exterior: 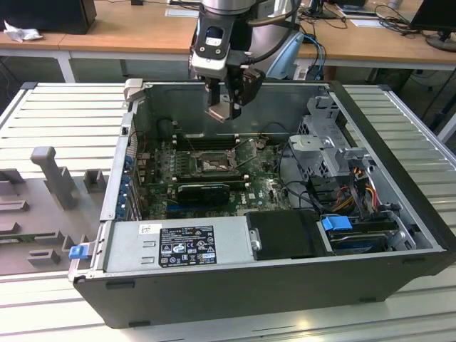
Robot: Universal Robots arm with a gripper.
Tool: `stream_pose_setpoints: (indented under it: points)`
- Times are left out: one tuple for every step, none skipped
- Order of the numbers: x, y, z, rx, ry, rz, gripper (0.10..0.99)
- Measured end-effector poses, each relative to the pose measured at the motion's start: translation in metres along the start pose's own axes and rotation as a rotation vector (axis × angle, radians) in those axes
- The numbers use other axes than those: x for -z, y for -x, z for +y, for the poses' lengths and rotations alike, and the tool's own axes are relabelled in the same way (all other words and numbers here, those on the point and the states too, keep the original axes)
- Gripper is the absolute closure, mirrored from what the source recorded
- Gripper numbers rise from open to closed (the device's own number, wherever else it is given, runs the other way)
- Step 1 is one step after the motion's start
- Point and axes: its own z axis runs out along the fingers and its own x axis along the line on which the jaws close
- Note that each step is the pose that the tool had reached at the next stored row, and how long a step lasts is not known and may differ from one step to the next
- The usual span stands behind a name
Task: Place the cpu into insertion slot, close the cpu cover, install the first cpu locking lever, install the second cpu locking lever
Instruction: 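Place the cpu into insertion slot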
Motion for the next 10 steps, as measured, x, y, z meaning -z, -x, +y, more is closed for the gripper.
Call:
stream_pose_setpoints:
  points:
    - [-0.0002,0.0000,0.0000,-0.007,0.000,-0.0007,0.557]
    - [-0.0004,0.0000,0.0000,-0.014,0.000,-0.0013,0.557]
    - [-0.0007,0.0000,0.0000,-0.021,0.000,-0.0019,0.557]
    - [-0.0011,0.0000,-0.0001,-0.031,0.001,-0.0028,0.557]
    - [-0.0013,0.0000,-0.0001,-0.035,0.001,-0.0033,0.557]
    - [-0.0018,0.0000,-0.0002,-0.046,0.001,-0.0043,0.557]
    - [-0.0020,0.0000,-0.0002,-0.050,0.001,-0.0047,0.557]
    - [-0.0023,0.0001,-0.0002,-0.054,0.001,-0.0053,0.557]
    - [-0.0027,0.0001,-0.0002,-0.060,0.001,-0.0062,0.557]
    - [-0.0032,0.0001,-0.0003,-0.069,0.001,-0.0073,0.557]
